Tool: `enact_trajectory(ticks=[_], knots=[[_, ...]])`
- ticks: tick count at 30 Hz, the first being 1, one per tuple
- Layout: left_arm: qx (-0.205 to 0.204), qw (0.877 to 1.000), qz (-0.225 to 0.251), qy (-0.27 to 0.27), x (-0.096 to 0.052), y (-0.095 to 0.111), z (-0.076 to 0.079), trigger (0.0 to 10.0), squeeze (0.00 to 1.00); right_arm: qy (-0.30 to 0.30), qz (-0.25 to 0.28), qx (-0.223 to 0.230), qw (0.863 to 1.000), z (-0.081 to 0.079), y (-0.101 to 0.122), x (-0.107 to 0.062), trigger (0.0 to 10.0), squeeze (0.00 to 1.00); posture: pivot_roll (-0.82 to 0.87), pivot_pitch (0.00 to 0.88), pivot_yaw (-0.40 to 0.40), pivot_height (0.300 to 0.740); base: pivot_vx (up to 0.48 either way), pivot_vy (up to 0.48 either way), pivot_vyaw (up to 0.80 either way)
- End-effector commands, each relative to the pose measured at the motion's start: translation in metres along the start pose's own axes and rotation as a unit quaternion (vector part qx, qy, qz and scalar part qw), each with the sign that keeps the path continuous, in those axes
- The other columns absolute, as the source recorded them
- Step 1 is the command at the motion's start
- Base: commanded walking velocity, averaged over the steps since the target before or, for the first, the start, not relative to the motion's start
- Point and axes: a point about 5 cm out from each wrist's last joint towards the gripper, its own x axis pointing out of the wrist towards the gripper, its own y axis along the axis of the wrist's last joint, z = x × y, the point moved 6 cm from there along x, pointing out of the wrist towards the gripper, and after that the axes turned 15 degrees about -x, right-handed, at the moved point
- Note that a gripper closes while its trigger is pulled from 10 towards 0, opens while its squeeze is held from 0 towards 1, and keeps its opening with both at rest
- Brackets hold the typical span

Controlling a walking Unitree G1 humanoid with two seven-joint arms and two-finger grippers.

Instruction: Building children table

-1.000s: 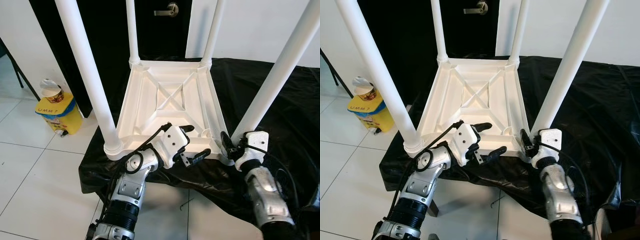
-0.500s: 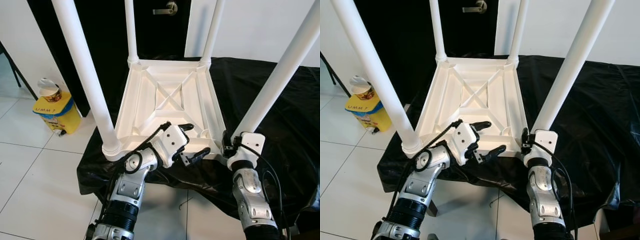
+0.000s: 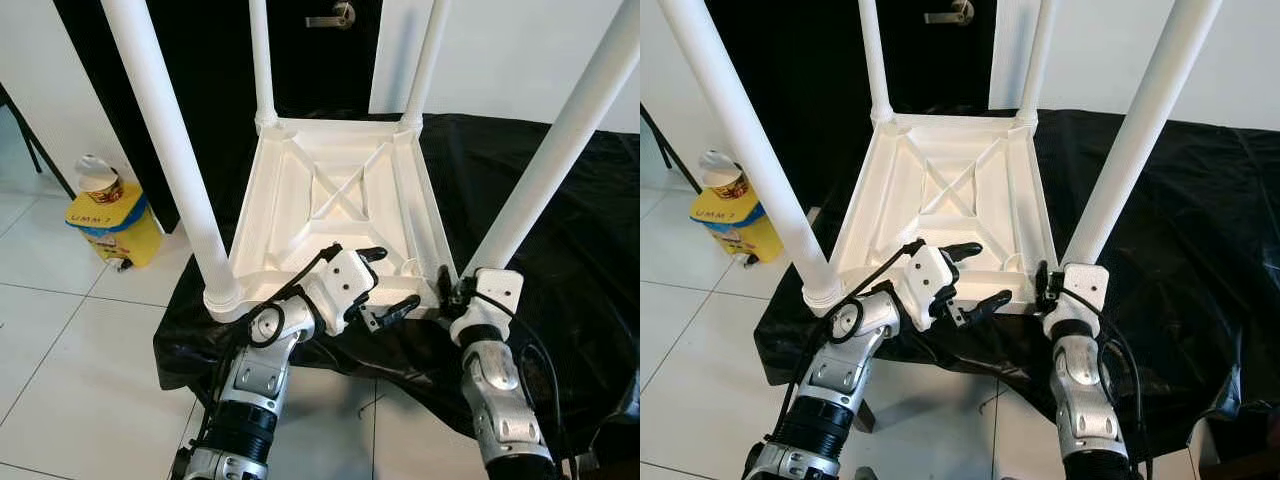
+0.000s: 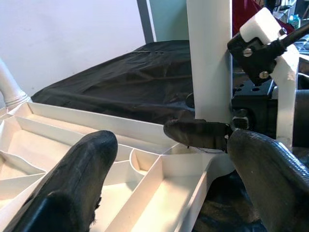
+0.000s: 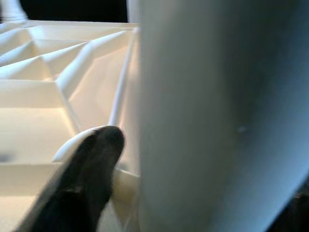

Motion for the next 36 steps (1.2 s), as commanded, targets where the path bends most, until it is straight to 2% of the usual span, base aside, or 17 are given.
enact_trajectory(ticks=[1,4,6,7,8,9,14,16,17,18,24,25,26,27,36], knots=[[-0.012,0.995,0.021,0.1,-0.003,0.0,-0.018,10.0,0.0,0.018,0.014,0.002,1.0,-0.001,0.003,-0.002,10.0,1.0,-0.02,0.0,-0.038,0.74,0.0,0.0,0.0],[-0.012,0.995,0.02,0.1,-0.003,0.0,-0.018,10.0,0.0,0.05,0.041,-0.006,0.998,0.007,0.01,-0.005,10.0,1.0,-0.02,0.0,-0.037,0.74,0.0,0.0,0.0],[-0.012,0.995,0.02,0.1,-0.003,0.0,-0.018,10.0,0.0,0.05,0.041,-0.006,0.998,0.007,0.01,-0.005,10.0,1.0,-0.02,0.0,-0.037,0.74,0.0,0.0,0.0],[-0.012,0.995,0.019,0.1,-0.004,-0.001,-0.018,10.0,0.0,0.071,0.051,-0.009,0.996,0.01,0.011,-0.007,10.0,0.76,-0.02,0.0,-0.033,0.74,0.0,0.0,0.0],[-0.012,0.995,0.019,0.1,-0.004,-0.001,-0.018,10.0,0.0,0.071,0.051,-0.009,0.996,0.01,0.011,-0.007,10.0,0.76,-0.02,0.0,-0.033,0.74,0.0,0.0,0.0],[-0.011,0.995,0.017,0.097,-0.005,-0.002,-0.017,10.0,0.0,0.096,0.059,-0.018,0.993,0.011,0.011,-0.009,10.0,0.0,-0.02,0.0,-0.029,0.74,0.0,0.0,0.0],[-0.012,0.996,0.013,0.087,-0.007,-0.004,-0.015,10.0,0.0,0.133,0.067,-0.033,0.988,0.015,0.009,-0.012,10.0,0.0,-0.02,0.0,-0.025,0.74,0.0,0.0,0.0],[-0.014,0.998,0.003,0.054,-0.01,-0.008,-0.006,10.0,0.0,0.181,0.071,-0.047,0.98,0.011,0.006,-0.012,10.0,0.0,-0.02,0.0,-0.02,0.74,0.0,0.0,0.0],[-0.014,0.998,0.003,0.054,-0.01,-0.008,-0.006,10.0,0.0,0.181,0.071,-0.047,0.98,0.011,0.006,-0.012,10.0,0.0,-0.02,0.0,-0.02,0.74,0.0,0.0,0.0],[-0.024,0.999,-0.009,0.019,-0.012,-0.013,0.004,10.0,0.0,0.223,0.076,-0.056,0.97,0.006,0.004,-0.011,10.0,0.0,-0.01,0.0,-0.016,0.74,0.0,0.0,0.0],[-0.04,0.999,-0.03,-0.017,-0.014,-0.02,0.014,10.0,0.0,0.247,0.071,-0.068,0.964,0.006,0.0,-0.005,10.0,0.0,-0.01,0.0,-0.012,0.74,0.0,0.0,0.0],[-0.04,0.998,-0.035,-0.027,-0.014,-0.021,0.015,10.0,0.0,0.246,0.068,-0.074,0.964,0.009,-0.003,-0.002,1.9,0.0,-0.01,0.0,-0.008,0.74,0.0,0.0,0.0],[-0.04,0.998,-0.035,-0.027,-0.014,-0.021,0.015,10.0,0.0,0.246,0.068,-0.074,0.964,0.009,-0.003,-0.002,1.9,0.0,-0.01,0.0,-0.008,0.74,0.0,0.0,0.0],[-0.038,0.998,-0.036,-0.029,-0.015,-0.021,0.015,10.0,0.0,0.248,0.068,-0.071,0.964,0.01,-0.004,-0.001,0.0,0.0,0.0,0.0,-0.004,0.74,0.0,0.0,0.0],[-0.03,0.998,-0.048,-0.042,-0.02,-0.023,0.016,10.0,0.0,0.256,0.066,-0.059,0.963,0.008,-0.009,-0.005,0.0,0.0,0.0,0.0,0.004,0.74,0.0,0.0,0.0]])
